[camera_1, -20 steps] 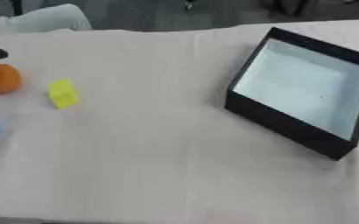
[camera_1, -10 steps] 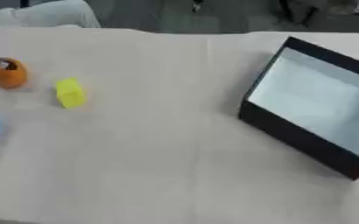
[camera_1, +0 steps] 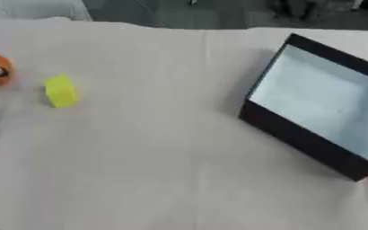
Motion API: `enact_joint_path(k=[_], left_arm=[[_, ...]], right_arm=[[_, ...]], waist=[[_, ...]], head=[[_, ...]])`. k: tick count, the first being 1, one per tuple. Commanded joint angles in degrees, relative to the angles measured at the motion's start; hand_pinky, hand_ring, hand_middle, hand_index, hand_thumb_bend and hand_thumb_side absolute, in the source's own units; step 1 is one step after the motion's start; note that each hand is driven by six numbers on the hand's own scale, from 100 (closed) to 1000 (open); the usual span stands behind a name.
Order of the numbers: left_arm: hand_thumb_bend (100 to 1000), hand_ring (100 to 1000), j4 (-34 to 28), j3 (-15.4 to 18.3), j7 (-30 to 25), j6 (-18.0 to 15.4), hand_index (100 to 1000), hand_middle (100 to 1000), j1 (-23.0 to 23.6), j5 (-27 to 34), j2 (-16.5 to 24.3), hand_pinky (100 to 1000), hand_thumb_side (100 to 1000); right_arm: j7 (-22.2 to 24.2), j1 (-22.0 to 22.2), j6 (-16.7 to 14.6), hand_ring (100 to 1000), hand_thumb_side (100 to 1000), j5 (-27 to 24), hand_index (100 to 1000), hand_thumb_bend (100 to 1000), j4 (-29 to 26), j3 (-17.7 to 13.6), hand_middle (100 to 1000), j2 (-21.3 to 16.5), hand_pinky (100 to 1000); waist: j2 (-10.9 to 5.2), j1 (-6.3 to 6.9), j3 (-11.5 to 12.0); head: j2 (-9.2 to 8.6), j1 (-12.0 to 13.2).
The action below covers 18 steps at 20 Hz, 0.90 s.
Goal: Pick up the objects with one hand, pass them to the other hand, and then place them into the box on the other side of the table.
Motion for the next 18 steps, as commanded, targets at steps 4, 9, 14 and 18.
enact_joint_path(k=[4, 9, 14, 18], left_arm=[[539, 928, 0.2, 1.0, 1.3, 3.1, 919, 818, -0.6, -2.9, 1.0, 951, 100], [544, 935, 1.2, 1.3, 1.7, 4.7, 916, 825, -0.1, -5.5, 1.0, 951, 100], [572, 946, 2.3, 1.5, 1.2, 5.9, 904, 834, 0.3, -7.7, 1.3, 948, 100], [464, 935, 2.9, 1.4, -0.2, 6.6, 864, 826, 0.8, -10.3, 1.2, 930, 100]], right_arm=[[-0.1, -0.4, -0.2, 1000, 606, 0.2, 1000, 100, -1.4, -0.2, 1000, -1.4, 1000], [-0.1, -0.2, -0.1, 1000, 608, 0.2, 1000, 100, -1.4, -0.3, 1000, -1.1, 1000], [-0.1, 0.0, -0.1, 1000, 613, 0.2, 1000, 100, -1.3, -0.3, 1000, -0.7, 1000], [-0.1, 0.2, -0.1, 1000, 615, 0.1, 1000, 100, -1.3, -0.3, 1000, -0.3, 1000]], waist=[[0.27, -0.71, -0.6], [0.53, -0.56, -1.1], [0.76, -0.40, -1.4], [0.94, -0.42, -1.8]], head=[[-1.91, 2.9], [-2.98, 4.2], [-3.63, 4.5], [-3.73, 4.4]])
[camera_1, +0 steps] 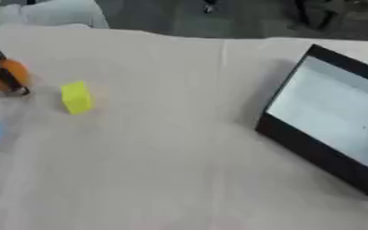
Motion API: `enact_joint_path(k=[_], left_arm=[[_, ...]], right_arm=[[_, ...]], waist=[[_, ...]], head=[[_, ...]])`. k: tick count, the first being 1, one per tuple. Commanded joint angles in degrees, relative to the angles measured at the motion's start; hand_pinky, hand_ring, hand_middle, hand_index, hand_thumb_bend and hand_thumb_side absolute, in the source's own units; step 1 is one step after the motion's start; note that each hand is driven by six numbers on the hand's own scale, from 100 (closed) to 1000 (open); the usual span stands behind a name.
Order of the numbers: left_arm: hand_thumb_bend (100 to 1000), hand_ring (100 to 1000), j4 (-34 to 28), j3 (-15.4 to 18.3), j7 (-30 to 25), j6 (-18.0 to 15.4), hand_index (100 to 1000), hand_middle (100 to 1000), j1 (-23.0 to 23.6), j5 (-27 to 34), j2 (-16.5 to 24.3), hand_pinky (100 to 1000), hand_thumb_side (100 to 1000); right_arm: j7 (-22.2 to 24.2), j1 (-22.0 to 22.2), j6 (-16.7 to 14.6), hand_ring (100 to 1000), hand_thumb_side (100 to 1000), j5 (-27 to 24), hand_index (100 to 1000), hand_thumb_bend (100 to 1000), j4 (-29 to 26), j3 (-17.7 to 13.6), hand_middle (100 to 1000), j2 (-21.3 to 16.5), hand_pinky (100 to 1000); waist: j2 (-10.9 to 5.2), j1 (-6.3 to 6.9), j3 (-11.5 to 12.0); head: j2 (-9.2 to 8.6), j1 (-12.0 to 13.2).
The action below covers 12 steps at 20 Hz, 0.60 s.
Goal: Pick up the objects with one hand, pass them to the other hand, and then place them into the box on the other side of the table.
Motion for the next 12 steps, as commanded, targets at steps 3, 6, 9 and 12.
enact_joint_path(k=[3, 6, 9, 12], left_arm=[[353, 861, 0.2, 0.4, -1.8, 0.6, 812, 765, -0.1, -3.1, 1.5, 856, 100], [270, 750, -0.3, 0.4, -3.0, -0.2, 742, 646, -0.2, -3.4, 1.3, 764, 100], [266, 679, -2.3, -0.2, -2.4, -1.1, 689, 579, -0.6, -3.7, 1.6, 707, 100], [263, 653, -5.6, -1.3, -1.5, -2.3, 654, 550, -1.1, -4.7, 2.1, 691, 100]], right_arm=[[-0.2, 0.2, -0.1, 1000, 620, -0.1, 1000, 100, -0.9, -0.4, 1000, -0.8, 1000], [-0.2, 0.4, -0.2, 1000, 612, -0.1, 1000, 100, -0.9, -0.4, 1000, -0.9, 1000], [-0.2, 0.7, -0.2, 1000, 642, 0.0, 1000, 100, -1.1, -0.5, 1000, -1.4, 1000], [-0.3, 0.9, 0.0, 1000, 602, 0.3, 1000, 100, -1.0, -0.5, 1000, -2.4, 1000]], waist=[[-0.11, -0.45, -0.4], [-0.36, -0.36, -0.5], [-0.87, -0.14, -0.4], [-1.68, 0.14, -0.2]], head=[[-0.59, -0.1], [-0.29, -0.4], [0.07, -1.2], [0.85, -1.9]])
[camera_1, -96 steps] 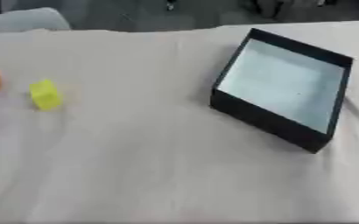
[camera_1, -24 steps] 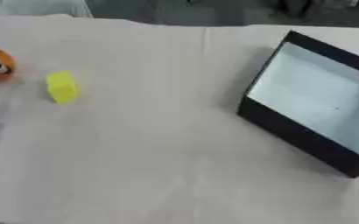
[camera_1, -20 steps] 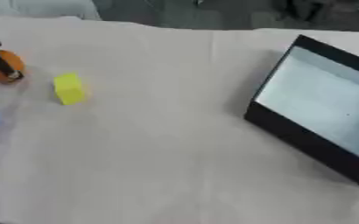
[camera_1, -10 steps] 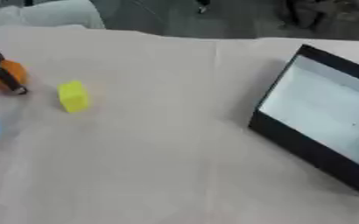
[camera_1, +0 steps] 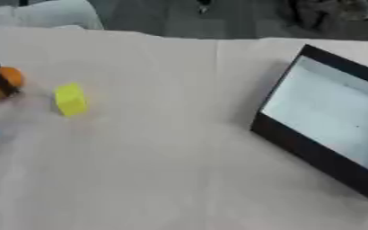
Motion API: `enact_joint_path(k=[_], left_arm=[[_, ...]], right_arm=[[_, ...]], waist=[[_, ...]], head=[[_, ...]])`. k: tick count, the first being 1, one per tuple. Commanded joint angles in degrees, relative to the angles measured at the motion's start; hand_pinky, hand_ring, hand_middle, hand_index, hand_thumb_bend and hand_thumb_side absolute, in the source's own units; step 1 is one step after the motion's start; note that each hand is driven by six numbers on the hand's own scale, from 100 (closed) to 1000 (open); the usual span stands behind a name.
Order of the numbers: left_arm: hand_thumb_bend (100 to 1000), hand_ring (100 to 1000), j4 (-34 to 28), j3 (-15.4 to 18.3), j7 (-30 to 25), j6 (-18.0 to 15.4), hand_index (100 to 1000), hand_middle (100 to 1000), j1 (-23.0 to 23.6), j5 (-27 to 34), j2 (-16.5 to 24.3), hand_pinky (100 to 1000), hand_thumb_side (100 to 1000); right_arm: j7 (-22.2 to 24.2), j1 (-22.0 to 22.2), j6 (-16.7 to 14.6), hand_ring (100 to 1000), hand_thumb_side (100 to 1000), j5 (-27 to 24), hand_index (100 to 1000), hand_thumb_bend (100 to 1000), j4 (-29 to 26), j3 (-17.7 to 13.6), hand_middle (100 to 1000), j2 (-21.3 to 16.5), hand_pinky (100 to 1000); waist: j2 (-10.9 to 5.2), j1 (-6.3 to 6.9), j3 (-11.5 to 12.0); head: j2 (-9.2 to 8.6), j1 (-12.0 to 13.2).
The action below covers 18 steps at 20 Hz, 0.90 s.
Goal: Pick up the objects with one hand, pass them to the other hand, and then place them into the box on the other side of the table.
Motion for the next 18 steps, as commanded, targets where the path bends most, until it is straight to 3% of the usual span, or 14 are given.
enact_joint_path(k=[1, 4, 8, 11, 18], left_arm=[[255, 644, -4.7, -1.2, 0.8, -1.5, 648, 543, -1.5, -0.6, 2.4, 687, 100], [190, 608, -11.2, -2.6, 1.9, -3.1, 633, 515, -0.5, 1.2, 4.2, 670, 100], [100, 564, -20.5, -4.1, 2.3, -3.8, 617, 479, 2.9, 10.5, 7.1, 662, 100], [100, 538, -26.7, -5.6, 2.2, -3.1, 590, 455, 5.7, 17.6, 8.8, 654, 100], [100, 515, -42.4, -8.3, 2.5, -0.7, 590, 433, 11.1, 29.9, 9.5, 645, 100]], right_arm=[[-0.3, 0.0, 0.3, 1000, 597, 0.5, 1000, 100, -0.9, -0.4, 1000, -3.3, 1000], [-0.8, -0.4, 1.3, 1000, 571, 2.2, 1000, 100, -0.4, 0.0, 1000, -6.3, 1000], [-0.4, -1.9, 4.7, 1000, 556, 5.3, 1000, 100, 0.3, 1.2, 1000, -10.9, 1000], [1.4, -3.9, 6.8, 1000, 542, 7.4, 1000, 100, 0.6, 2.6, 1000, -14.3, 1000], [4.3, -10.6, 7.6, 1000, 509, 8.6, 1000, 100, 0.4, 6.3, 1000, -20.3, 1000]], waist=[[-2.01, 0.23, 0.1], [-3.17, 0.51, 0.6], [-4.41, 0.83, 0.9], [-5.12, 0.93, 1.0], [-6.11, 1.01, 0.8]], head=[[0.75, -0.9], [2.08, -2.2], [3.07, -3.8], [3.39, -4.6], [3.07, -5.8]])
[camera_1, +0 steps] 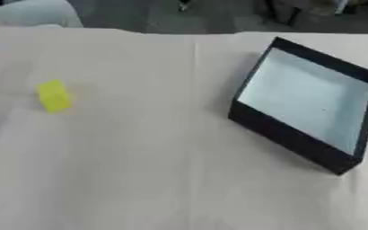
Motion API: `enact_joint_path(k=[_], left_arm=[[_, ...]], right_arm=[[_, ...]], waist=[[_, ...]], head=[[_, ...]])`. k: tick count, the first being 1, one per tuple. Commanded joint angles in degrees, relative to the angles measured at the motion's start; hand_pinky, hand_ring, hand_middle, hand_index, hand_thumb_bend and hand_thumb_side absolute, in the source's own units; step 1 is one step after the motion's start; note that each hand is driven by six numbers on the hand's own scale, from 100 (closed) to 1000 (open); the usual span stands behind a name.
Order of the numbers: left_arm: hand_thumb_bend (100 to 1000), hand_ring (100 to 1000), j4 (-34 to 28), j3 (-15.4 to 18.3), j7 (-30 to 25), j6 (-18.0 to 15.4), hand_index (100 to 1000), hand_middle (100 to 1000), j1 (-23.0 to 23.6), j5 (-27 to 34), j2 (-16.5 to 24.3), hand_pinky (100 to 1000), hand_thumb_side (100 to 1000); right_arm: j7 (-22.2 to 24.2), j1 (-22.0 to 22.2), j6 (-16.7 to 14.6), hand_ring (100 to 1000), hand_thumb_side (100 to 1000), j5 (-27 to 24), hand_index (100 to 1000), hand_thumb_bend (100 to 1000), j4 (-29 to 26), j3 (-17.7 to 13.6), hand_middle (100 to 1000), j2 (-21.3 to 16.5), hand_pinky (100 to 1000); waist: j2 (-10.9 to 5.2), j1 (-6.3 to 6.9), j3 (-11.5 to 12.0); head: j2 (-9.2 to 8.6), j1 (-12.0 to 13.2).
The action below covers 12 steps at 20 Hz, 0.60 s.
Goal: Pick up the objects with one hand, pass them to the other hand, and then place them into the box on the other side of the table.
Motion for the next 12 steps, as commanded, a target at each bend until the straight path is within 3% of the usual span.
enact_joint_path(k=[1, 6, 12], left_arm=[[100, 512, -8.3, -0.7, 0.8, 1.0, 594, 431, 0.8, 6.0, 1.5, 645, 100], [100, 497, -18.5, -2.5, 7.0, 1.5, 595, 417, 6.0, 12.8, -5.0, 646, 134], [100, 488, -28.2, -4.4, 18.6, -1.3, 600, 408, 12.2, 15.3, -13.8, 646, 172]], right_arm=[[2.3, -3.5, 1.0, 1000, 491, 2.4, 1000, 100, -0.3, 1.9, 1000, -5.4, 1000], [12.0, -13.4, 4.3, 1000, 350, 10.8, 1000, 100, 3.0, 9.7, 1000, -8.0, 991], [20.5, -23.3, 4.5, 1000, 346, 15.7, 1000, 100, 5.6, 17.0, 1000, -1.8, 997]], waist=[[-2.48, 0.84, 0.0], [-3.58, 0.65, -0.2], [-4.25, 0.54, -0.7]], head=[[-0.44, -0.7], [-0.77, -1.4], [0.04, -3.1]])
